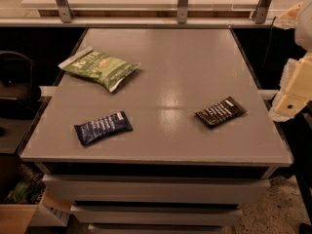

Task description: Move rxbar chocolate near green jalapeno chip bag

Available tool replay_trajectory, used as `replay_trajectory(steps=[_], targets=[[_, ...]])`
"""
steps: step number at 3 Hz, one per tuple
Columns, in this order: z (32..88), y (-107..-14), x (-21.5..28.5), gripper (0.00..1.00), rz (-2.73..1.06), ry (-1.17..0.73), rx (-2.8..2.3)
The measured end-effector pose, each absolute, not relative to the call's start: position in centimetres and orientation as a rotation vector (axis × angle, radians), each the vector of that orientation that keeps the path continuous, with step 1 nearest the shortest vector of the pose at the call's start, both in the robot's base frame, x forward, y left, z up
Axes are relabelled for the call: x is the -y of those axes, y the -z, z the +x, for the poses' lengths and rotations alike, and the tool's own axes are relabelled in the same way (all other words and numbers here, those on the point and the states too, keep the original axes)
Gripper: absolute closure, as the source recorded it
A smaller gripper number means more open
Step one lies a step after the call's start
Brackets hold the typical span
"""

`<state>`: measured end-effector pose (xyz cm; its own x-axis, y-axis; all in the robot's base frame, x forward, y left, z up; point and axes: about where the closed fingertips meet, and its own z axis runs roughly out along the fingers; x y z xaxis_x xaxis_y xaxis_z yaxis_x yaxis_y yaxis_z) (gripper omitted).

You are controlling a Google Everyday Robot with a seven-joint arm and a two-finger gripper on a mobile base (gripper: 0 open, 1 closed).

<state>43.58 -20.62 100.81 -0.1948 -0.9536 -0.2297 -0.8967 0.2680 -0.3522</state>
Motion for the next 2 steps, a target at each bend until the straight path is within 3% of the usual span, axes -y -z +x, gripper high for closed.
replay_trajectory(steps=[2], targets=[[44.0, -99.6, 20.4, 0.00, -1.774, 0.192, -2.091]])
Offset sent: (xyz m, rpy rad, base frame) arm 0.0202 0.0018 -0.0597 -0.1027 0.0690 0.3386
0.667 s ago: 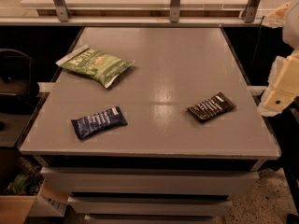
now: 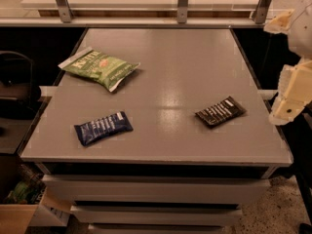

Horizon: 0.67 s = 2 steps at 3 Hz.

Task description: Move rxbar chocolate near green jalapeno chip bag

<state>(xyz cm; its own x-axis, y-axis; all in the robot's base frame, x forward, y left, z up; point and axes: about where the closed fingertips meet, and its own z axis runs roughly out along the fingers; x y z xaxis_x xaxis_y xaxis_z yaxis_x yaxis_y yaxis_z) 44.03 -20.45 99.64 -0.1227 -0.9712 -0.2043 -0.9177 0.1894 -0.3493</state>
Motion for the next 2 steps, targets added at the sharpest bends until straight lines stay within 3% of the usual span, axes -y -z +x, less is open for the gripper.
replay_trajectory(steps=[2], targets=[[46.3, -91.4, 20.0, 0.00, -2.162, 0.088, -1.796]])
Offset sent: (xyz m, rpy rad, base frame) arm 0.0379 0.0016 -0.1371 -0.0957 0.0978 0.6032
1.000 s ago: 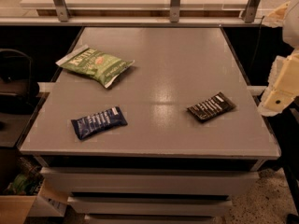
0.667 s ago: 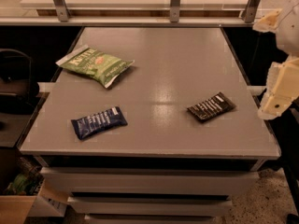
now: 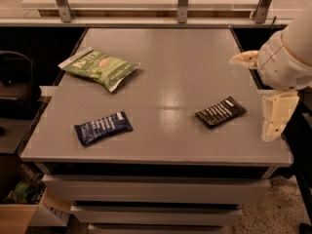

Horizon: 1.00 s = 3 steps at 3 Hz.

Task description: Move rxbar chocolate near green jalapeno chip bag

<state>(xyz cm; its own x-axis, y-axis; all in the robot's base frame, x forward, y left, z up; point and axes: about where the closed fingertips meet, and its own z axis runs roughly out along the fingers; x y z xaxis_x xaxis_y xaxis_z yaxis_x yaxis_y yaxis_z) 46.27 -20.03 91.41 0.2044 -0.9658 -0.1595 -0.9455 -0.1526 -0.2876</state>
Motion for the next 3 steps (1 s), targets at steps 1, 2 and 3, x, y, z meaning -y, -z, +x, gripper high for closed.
replay_trajectory(steps=[1, 2, 3], targets=[[47.80, -88.00, 19.42, 0.00, -2.346, 0.054, -1.606], [47.80, -87.91, 19.42, 0.00, -2.381, 0.061, -1.555], [47.73, -87.86, 19.66, 0.00, -2.409, 0.095, -1.553]])
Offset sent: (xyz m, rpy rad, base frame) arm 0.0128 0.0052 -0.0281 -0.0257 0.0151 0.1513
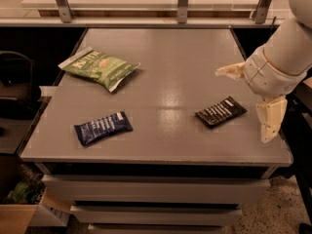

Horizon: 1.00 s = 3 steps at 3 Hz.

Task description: Move rxbar chocolate near green jalapeno chip bag

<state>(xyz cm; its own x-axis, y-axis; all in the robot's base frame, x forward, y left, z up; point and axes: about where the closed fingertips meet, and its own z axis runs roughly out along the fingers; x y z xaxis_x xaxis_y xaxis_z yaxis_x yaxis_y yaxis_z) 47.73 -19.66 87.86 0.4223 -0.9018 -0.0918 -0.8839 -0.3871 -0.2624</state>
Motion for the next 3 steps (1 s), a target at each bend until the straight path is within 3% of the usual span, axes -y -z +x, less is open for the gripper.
replay_trajectory(steps=[3], targets=[[49.7, -85.9, 17.8, 0.00, -2.592, 0.141, -1.386]])
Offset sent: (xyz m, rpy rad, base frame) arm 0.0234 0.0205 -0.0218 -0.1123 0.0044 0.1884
